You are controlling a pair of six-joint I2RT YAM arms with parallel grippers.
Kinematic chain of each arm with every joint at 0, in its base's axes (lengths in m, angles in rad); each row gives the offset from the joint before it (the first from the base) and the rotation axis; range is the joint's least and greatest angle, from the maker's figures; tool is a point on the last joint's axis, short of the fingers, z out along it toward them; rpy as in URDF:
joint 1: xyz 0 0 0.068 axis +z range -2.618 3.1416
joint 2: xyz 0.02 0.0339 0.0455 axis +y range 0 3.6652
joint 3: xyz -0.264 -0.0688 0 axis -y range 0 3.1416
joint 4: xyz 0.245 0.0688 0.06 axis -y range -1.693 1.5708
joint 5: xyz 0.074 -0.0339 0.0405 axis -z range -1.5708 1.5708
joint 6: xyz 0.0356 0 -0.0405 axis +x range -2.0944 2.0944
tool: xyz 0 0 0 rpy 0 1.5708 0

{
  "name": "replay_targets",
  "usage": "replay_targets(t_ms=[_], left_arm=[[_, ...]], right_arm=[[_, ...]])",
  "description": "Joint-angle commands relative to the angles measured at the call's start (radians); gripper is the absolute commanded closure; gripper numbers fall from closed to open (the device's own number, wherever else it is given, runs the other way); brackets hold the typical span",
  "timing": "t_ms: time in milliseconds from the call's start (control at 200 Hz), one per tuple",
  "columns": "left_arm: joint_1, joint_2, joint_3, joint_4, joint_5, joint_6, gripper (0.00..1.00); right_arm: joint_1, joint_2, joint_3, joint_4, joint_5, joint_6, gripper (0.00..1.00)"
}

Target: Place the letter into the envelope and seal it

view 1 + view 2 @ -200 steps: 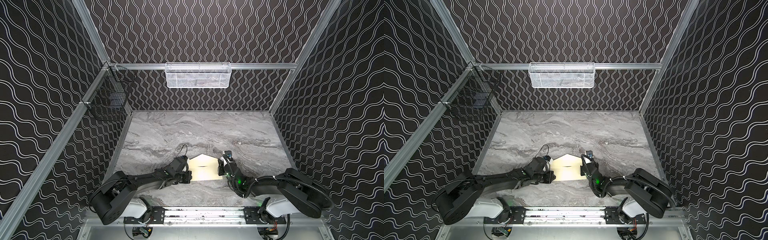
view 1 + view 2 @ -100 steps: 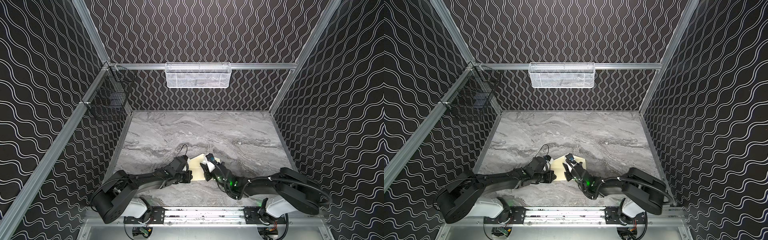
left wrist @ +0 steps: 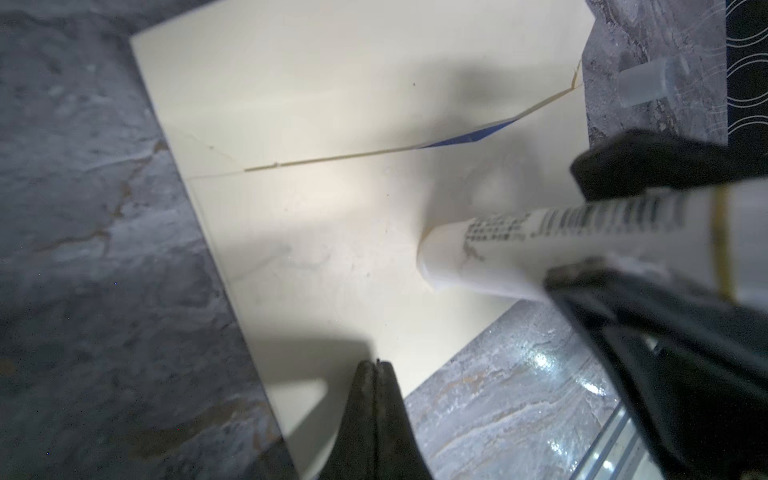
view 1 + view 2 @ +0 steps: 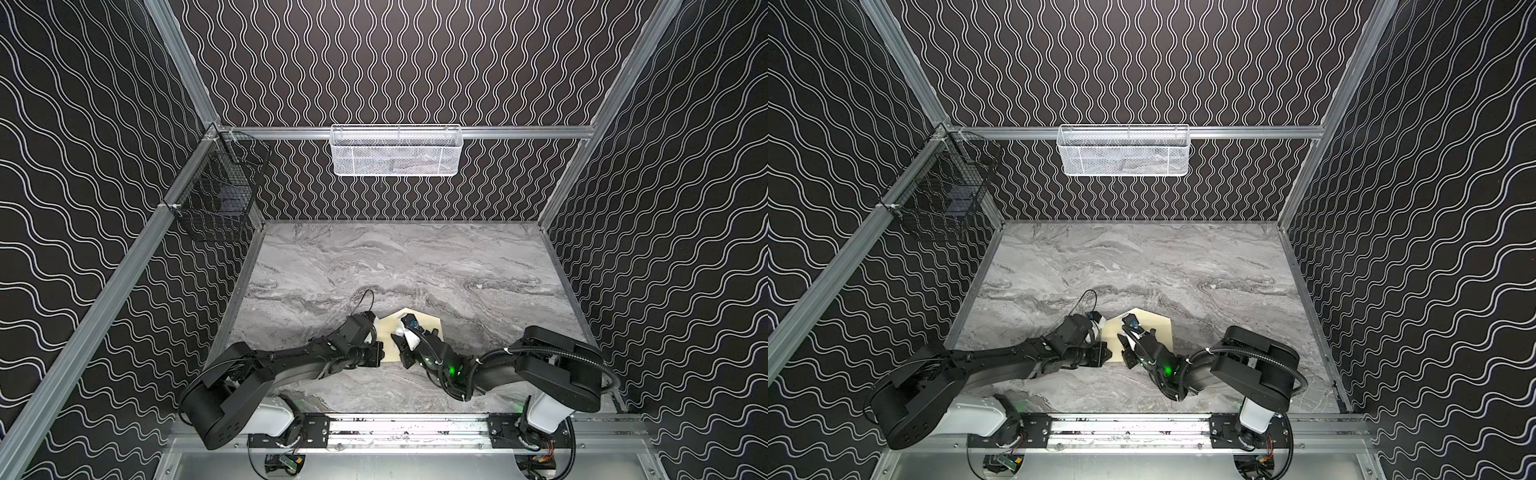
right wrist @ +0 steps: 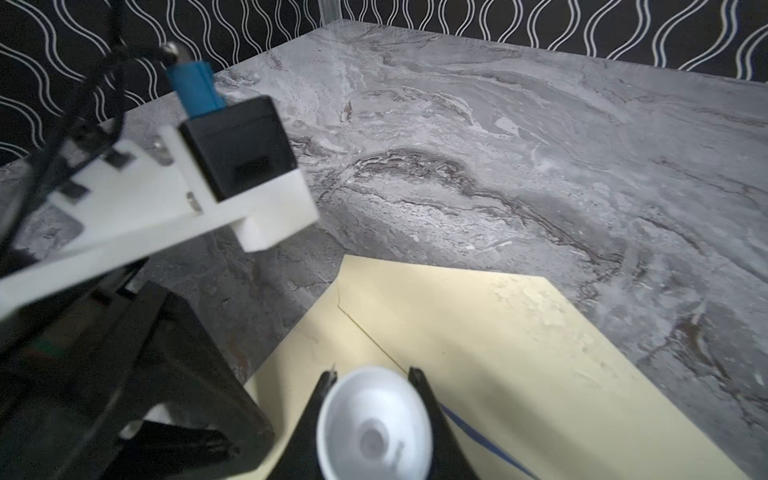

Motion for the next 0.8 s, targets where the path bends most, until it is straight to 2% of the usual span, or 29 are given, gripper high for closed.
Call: replay_targets(t_ms=[0, 235, 591, 796], left_arm=[[0.001, 0.015, -0.007, -0.17, -0.053, -0.011, 1.0], [0.001, 0.013, -0.011, -0.173, -0.064, -0.019, 0.99], [0.001, 0.027, -0.01, -0.169, -0.057, -0.02, 0.99], [0.001, 0.021, -0.014, -0.166, -0.058, -0.018, 0.99]], right_arm=[[-0.028, -0.027, -0.027, -0.037, 0.08, -0.016, 1.0], [-0.054, -0.077, -0.1, -0.055, 0.136, 0.017, 1.0], [-0.154, -0.183, -0.181, -0.138, 0.203, 0.1, 1.0], [-0.199, -0.229, -0.184, -0.242, 0.276, 0.155, 1.0]])
